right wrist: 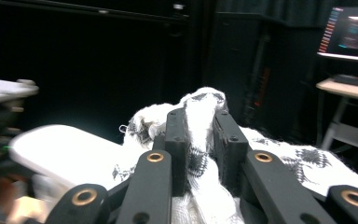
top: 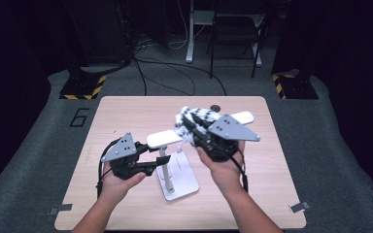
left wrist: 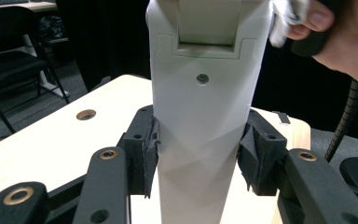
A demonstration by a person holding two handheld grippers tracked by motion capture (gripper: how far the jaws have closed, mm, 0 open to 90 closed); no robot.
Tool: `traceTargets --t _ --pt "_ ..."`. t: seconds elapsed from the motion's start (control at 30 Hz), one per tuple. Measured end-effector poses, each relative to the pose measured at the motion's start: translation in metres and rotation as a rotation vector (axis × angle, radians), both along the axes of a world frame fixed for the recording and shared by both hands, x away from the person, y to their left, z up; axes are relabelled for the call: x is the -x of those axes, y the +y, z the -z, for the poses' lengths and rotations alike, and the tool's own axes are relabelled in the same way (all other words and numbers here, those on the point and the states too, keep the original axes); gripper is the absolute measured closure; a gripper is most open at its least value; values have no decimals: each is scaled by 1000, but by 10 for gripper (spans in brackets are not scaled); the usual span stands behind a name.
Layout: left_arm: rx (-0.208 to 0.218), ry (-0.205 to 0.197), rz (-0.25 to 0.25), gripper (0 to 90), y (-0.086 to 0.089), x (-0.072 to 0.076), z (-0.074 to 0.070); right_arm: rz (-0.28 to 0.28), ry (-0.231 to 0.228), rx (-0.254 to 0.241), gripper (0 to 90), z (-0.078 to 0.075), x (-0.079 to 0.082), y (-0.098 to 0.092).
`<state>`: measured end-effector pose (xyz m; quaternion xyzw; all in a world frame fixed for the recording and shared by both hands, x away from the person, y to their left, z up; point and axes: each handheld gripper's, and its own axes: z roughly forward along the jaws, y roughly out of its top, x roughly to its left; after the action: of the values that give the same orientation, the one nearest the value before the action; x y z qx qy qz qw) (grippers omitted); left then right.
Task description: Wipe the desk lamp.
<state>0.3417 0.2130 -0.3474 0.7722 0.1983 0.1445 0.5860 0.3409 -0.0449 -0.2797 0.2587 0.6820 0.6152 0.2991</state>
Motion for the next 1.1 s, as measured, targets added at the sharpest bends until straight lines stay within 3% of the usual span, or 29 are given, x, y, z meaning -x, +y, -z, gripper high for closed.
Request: traceTargets --t 0.23,0.47,0.63,0.87,1.03,1.1 --pt "-4 -5 -1 525 2 0 0 -103 -22 10 778 0 13 42" --pt "-4 -9 -1 526 0 1 1 -114 -29 22 779 0 13 41" --pt "0 -1 -1 526 0 1 1 -35 -23 15 779 1 8 16" --pt "-4 -9 5 526 -1 -1 1 119 -5 -25 778 4 -2 -41" --pt "-4 -10 6 525 -1 -1 1 179 12 -70 776 8 -3 -71" --pt "3 -1 4 525 -2 0 1 172 9 -93 775 10 -1 -77"
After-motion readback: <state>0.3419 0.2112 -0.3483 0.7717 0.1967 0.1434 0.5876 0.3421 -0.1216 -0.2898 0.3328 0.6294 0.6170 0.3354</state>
